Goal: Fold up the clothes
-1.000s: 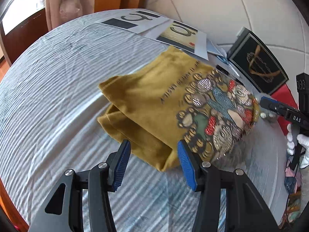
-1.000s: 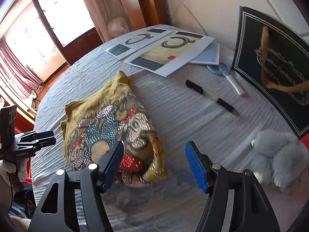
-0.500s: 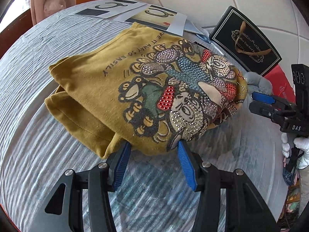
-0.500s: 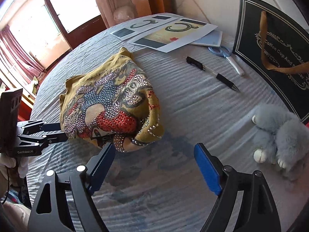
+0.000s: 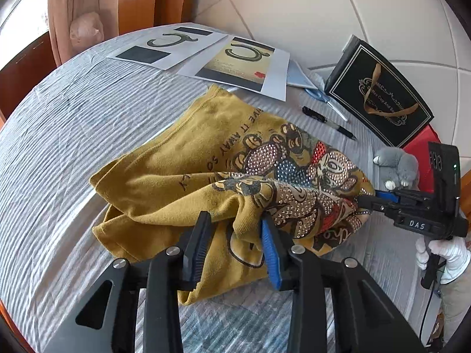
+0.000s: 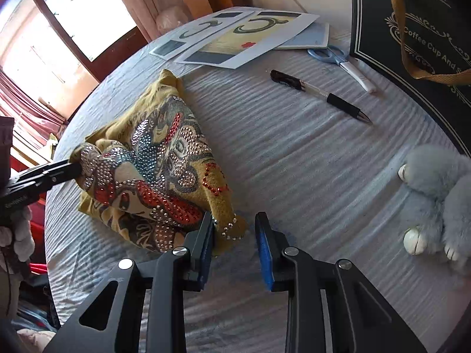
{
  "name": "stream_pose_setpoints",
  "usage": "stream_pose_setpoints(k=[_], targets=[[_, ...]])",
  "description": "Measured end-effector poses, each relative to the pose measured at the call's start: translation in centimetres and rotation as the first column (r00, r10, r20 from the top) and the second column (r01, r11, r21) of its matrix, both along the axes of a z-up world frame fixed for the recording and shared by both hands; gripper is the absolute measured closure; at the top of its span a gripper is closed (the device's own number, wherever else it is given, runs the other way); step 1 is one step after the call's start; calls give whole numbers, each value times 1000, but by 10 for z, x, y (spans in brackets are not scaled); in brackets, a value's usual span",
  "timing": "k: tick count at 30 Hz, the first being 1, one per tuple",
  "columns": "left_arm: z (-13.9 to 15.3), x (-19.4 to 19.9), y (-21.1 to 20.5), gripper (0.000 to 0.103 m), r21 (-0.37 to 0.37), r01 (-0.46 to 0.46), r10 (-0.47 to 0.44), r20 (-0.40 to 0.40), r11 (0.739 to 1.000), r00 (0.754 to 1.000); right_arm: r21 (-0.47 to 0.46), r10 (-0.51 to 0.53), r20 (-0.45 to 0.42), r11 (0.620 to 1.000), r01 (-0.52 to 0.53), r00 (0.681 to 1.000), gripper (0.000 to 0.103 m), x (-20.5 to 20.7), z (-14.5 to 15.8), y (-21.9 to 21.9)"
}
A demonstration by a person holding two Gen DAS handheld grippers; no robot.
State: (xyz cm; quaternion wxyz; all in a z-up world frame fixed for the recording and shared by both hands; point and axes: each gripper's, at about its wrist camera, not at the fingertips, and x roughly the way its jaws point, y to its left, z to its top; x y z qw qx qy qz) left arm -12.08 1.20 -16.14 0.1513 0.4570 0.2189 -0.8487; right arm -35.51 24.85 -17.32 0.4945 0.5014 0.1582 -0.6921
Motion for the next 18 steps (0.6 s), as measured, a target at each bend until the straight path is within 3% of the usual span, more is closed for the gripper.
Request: stream_pose_setpoints(k=[2,7,9,10,11,14,15,17,18], targets=[[-5,6,4,58,0,10,-10,18,1000,1000,-23,-2,-1,1000,2,1000,71,8,9,9],[-30,26,12,57,25,39,-41,87,999,995,18,-66,-22,998,67,998,66,26,15,42],[-31,33,13,57,10,58,-59,102,998,993,59,-108,-26,992,110,994,45,32,9,55],[-28,37,12,57,4,75,-75,101,997,992,75,-130,-33,988,132,991,28,38,6,61],[-24,41,11,57,-4,94,-93,96,996,991,91,-152,-39,984,155,988,23,44,4,67],[-11,54,-7,57,-16,156,-154,90,988,984,100,-240,-56,964,245,969,23,66,3,84],[-8,55,-18,57,-51,169,-163,103,984,981,93,-272,-65,956,277,960,24,75,5,88],[-3,57,-49,57,-129,188,-172,128,974,977,76,-329,-94,939,336,940,40,93,10,93],[-4,56,-65,57,-159,198,-176,145,967,974,66,-354,-114,930,363,928,40,102,13,92]])
